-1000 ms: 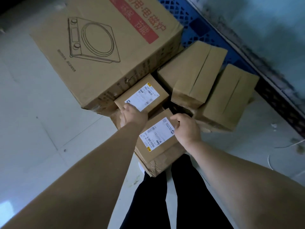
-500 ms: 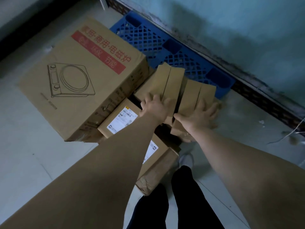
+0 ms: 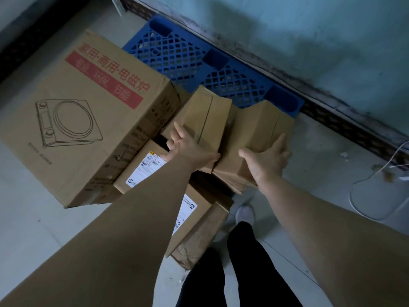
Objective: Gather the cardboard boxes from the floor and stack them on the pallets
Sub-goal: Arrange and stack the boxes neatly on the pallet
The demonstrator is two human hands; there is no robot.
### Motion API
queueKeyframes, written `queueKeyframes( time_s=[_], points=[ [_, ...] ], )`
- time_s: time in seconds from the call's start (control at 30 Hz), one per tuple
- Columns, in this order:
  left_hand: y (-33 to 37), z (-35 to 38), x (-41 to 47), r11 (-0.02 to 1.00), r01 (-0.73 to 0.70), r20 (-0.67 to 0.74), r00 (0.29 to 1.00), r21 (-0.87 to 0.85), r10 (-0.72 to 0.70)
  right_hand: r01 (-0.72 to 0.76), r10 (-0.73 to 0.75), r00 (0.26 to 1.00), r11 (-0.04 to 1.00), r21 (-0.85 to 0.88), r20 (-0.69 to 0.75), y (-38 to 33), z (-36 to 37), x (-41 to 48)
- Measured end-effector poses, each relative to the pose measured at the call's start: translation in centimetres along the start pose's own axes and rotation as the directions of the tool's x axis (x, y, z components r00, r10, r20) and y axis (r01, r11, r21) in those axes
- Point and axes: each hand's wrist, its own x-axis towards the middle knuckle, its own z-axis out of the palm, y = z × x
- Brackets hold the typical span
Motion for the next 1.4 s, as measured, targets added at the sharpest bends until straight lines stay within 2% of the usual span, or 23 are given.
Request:
queueKeyframes(
  time_s=[0.13,0.23,0.37,0.43,0.57,0.7,0.87,1.0,1.1,1.2,1.27,1.4],
  points=[
    [0.9,-0.7,-0.2,0.999,0.0,-0.023,1.0,0.047,0.001,0.014,-0.017,0.999,0.994,0.105,0.035,0.3,-0.4,0.0],
    [1.2,-1.7,-0.1,0.996,-0.004,-0.133,0.991,0.092,0.017,-0.004,-0.003,0.999,0.986,0.168,0.039,-0.1,-0.4,0.1],
    [1.2,-1.9,0.8,0.962,-0.045,-0.33,0.934,0.27,0.136,0.002,-0.004,1.0,0.989,0.149,0.013,-0.4,-0.5,0.5],
    [0.8,-1.0,1.6,0.928,-0.062,-0.372,0.905,0.369,0.208,0.029,-0.031,0.999,0.989,0.143,0.015,-0.2,-0.6,0.8],
    [0.1,1.0,2.4,0.922,-0.111,-0.261,0.94,0.371,0.218,0.056,-0.059,0.998,0.982,0.18,0.01,0.7,-1.2,1.8],
    [0.6,2.9,2.6,0.927,-0.131,-0.251,0.941,0.351,0.228,0.014,-0.025,0.999,0.96,0.28,0.035,0.9,-2.1,2.3],
    [0.6,3.2,4.9,0.981,0.021,-0.3,0.953,0.192,0.039,-0.033,-0.028,0.982,0.947,0.32,0.184,0.7,-2.3,2.4],
    [0.6,2.2,5.7,0.973,0.112,-0.331,0.943,0.204,-0.039,-0.088,-0.017,0.957,0.934,0.345,0.289,0.9,-1.2,2.6],
    [0.3,1.6,5.7,0.969,0.082,-0.315,0.949,0.231,-0.005,-0.168,0.007,0.927,0.903,0.396,0.375,1.0,0.1,2.9],
    [-0.3,1.0,5.3,0.976,-0.042,-0.299,0.948,0.215,0.107,-0.223,0.069,0.887,0.929,0.295,0.456,1.3,1.8,3.3],
    [-0.7,0.9,4.9,0.968,-0.119,-0.24,0.955,0.223,0.173,-0.274,0.126,0.863,0.931,0.243,0.489,1.5,2.9,3.5],
    [-1.4,1.0,4.7,0.974,-0.15,-0.198,0.963,0.17,0.183,-0.354,0.188,0.784,0.918,0.177,0.592,1.3,4.0,4.0]
  ],
)
